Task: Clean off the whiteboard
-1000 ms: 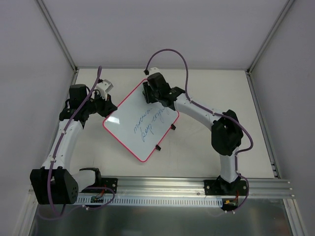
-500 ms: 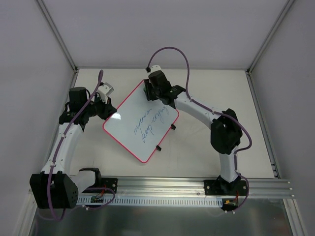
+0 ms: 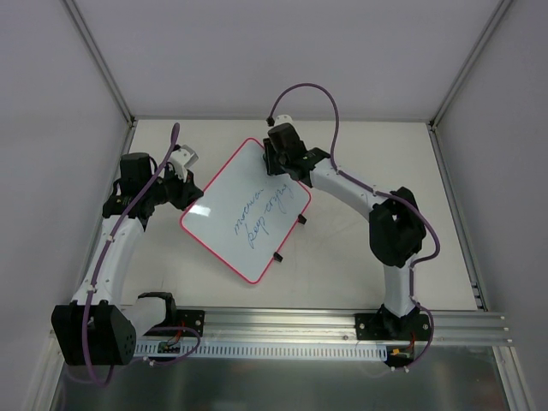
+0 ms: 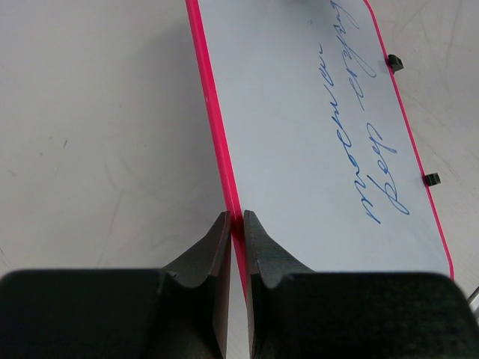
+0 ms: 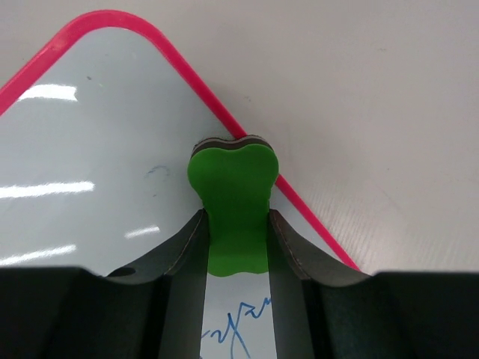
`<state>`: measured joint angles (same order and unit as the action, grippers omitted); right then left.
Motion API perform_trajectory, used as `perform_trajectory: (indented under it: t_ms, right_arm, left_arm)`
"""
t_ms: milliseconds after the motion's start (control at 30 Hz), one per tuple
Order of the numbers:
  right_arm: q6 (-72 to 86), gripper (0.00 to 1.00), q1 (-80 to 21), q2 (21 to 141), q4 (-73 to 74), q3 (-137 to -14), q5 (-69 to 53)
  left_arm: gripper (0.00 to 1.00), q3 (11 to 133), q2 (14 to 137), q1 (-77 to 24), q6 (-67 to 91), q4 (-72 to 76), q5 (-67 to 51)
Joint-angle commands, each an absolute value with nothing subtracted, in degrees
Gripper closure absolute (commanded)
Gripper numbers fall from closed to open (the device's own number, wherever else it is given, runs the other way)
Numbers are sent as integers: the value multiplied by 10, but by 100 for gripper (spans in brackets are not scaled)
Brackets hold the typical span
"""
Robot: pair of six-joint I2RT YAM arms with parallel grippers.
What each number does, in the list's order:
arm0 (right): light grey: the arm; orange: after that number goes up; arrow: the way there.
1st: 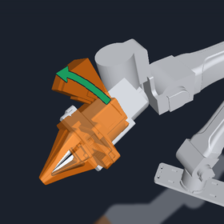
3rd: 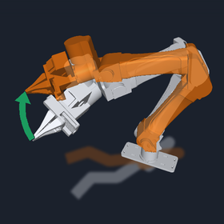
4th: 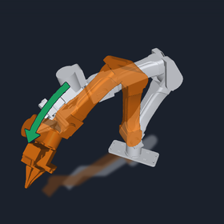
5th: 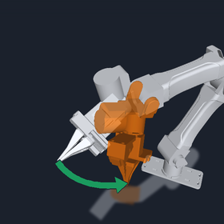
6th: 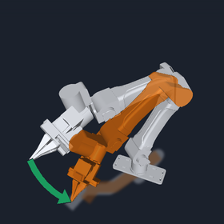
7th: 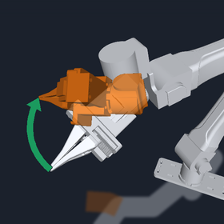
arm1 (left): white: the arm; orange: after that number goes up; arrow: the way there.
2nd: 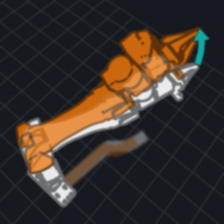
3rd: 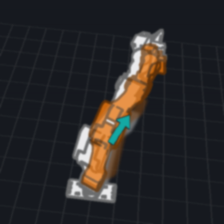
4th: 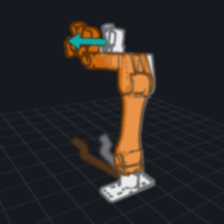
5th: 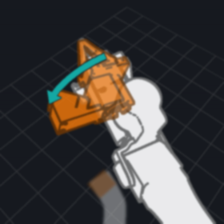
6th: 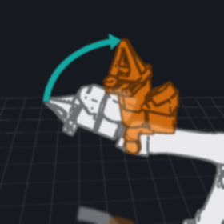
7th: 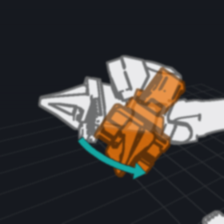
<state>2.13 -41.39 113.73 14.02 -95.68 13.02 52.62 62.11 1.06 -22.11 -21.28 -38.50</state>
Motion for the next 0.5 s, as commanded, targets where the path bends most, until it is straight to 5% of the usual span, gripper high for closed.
perform_trajectory:
  t_ms: [0, 467]
  right_arm:
    - [6, 100, -439, 1130, 146, -997, 85]
    - [-4, 100, -443, 1165, 156, -1056, 146]
  left_arm:
    - [100, 521, 606, 3, -238, -210, -407]
    - [100, 518, 602, 4, -240, -210, -409]
